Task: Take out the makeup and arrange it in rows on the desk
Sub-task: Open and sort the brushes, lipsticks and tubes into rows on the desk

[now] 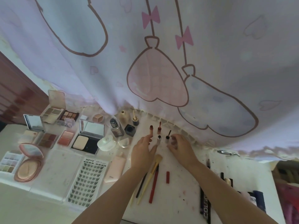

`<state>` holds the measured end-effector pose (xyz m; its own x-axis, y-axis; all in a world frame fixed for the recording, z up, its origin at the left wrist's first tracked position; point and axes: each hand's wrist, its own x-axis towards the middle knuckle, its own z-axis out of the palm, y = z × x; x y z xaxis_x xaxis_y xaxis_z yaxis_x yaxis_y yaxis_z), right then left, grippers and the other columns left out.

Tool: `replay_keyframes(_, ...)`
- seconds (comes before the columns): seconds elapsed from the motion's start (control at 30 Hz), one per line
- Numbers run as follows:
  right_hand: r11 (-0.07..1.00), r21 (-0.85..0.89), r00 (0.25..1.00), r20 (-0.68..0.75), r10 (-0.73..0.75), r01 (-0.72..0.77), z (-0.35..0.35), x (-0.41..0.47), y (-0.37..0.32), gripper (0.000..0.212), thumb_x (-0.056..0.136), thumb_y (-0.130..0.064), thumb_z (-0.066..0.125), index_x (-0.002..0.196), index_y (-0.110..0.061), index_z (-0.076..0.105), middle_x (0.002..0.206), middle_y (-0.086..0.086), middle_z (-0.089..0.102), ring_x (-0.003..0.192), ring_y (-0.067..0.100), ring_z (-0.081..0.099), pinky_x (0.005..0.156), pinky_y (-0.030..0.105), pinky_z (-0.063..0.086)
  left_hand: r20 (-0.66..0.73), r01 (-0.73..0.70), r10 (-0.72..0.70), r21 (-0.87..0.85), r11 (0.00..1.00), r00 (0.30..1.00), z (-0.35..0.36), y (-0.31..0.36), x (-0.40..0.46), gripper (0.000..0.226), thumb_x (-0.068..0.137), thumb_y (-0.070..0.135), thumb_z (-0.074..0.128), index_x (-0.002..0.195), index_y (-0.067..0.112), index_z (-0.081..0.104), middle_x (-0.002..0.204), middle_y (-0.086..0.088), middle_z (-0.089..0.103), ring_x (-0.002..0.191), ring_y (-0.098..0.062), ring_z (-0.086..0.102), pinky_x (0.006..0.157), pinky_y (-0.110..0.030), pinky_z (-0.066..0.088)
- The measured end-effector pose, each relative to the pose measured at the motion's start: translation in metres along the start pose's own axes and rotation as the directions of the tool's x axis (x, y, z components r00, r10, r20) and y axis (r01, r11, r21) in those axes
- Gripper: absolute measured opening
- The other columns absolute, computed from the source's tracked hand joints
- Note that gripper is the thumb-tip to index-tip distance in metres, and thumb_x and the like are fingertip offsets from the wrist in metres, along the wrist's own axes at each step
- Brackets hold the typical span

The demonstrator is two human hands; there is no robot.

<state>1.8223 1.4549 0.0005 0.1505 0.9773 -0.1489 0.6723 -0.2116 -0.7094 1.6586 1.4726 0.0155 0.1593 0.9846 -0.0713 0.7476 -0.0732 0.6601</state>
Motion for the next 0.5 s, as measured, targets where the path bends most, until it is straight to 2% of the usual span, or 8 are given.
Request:
replay_keyframes(0.1,1.000,-0.008,1.000,0.000,-0.005,0.005,-0.023,-0.011,-0.003,0.026,0.092,-0.016,0.057,0.117,-0.010,0.057,0.110,0.001,0.055,0.093,0.011,0.057,0.080,0.018,0.042,-0.030,0.009,-0.008,0.022,1.000,1.000,-0.009,0.006,-0.017,0.024,0.091,0.030,0.056,0.114,0.024,0.054,0.100,0.009,0.056,0.088,-0.007,0.052,0.082,-0.023,0.045)
replay_keyframes(0.17,1.000,-0.018,1.000,-0.022,0.002,-0.003,-0.045,-0.022,0.002,0.018,0.091,-0.010,0.056,0.107,-0.006,0.063,0.103,0.007,0.063,0.089,0.016,0.061,0.077,0.021,0.043,0.005,-0.055,0.055,0.024,0.998,0.998,-0.009,0.017,-0.039,0.016,0.093,0.031,0.053,0.107,0.025,0.054,0.093,0.012,0.051,0.085,-0.007,0.050,0.081,-0.023,0.043)
replay_keyframes(0.23,0.995,-0.056,0.996,0.006,0.086,-0.086,-0.070,-0.035,0.010,0.015,0.091,-0.007,0.054,0.102,-0.005,0.064,0.098,0.010,0.065,0.087,0.022,0.062,0.079,0.031,0.049,0.092,-0.172,0.167,0.052,0.984,0.982,-0.001,0.034,-0.062,0.014,0.095,0.033,0.048,0.105,0.024,0.054,0.094,0.011,0.053,0.084,-0.007,0.049,0.080,-0.023,0.042)
replay_keyframes(0.3,0.961,-0.186,0.970,0.100,0.223,-0.202,-0.087,-0.047,0.019,0.017,0.091,-0.008,0.049,0.102,-0.009,0.063,0.100,0.010,0.064,0.088,0.022,0.061,0.082,0.034,0.051,0.246,-0.263,0.235,0.085,0.961,0.940,0.017,0.053,-0.081,0.020,0.097,0.034,0.042,0.108,0.021,0.054,0.101,0.004,0.058,0.088,-0.011,0.052,0.081,-0.026,0.043)
replay_keyframes(0.4,0.886,-0.397,0.926,0.180,0.331,-0.240,-0.091,-0.060,0.029,0.021,0.092,-0.013,0.045,0.104,-0.014,0.063,0.107,0.005,0.064,0.089,0.018,0.059,0.082,0.028,0.049,0.463,-0.288,0.170,0.199,0.937,0.870,0.052,0.080,-0.097,0.031,0.100,0.036,0.035,0.116,0.014,0.049,0.112,-0.005,0.057,0.101,-0.021,0.054,0.085,-0.034,0.042)
replay_keyframes(0.5,0.857,-0.460,0.922,0.178,0.344,-0.231,-0.082,-0.065,0.030,0.024,0.092,-0.013,0.042,0.105,-0.012,0.063,0.108,0.007,0.064,0.095,0.022,0.060,0.087,0.033,0.050,0.519,-0.285,0.078,0.334,0.898,0.851,0.078,0.094,-0.099,0.037,0.100,0.039,0.032,0.117,0.011,0.048,0.114,-0.009,0.056,0.103,-0.024,0.054,0.083,-0.035,0.042)
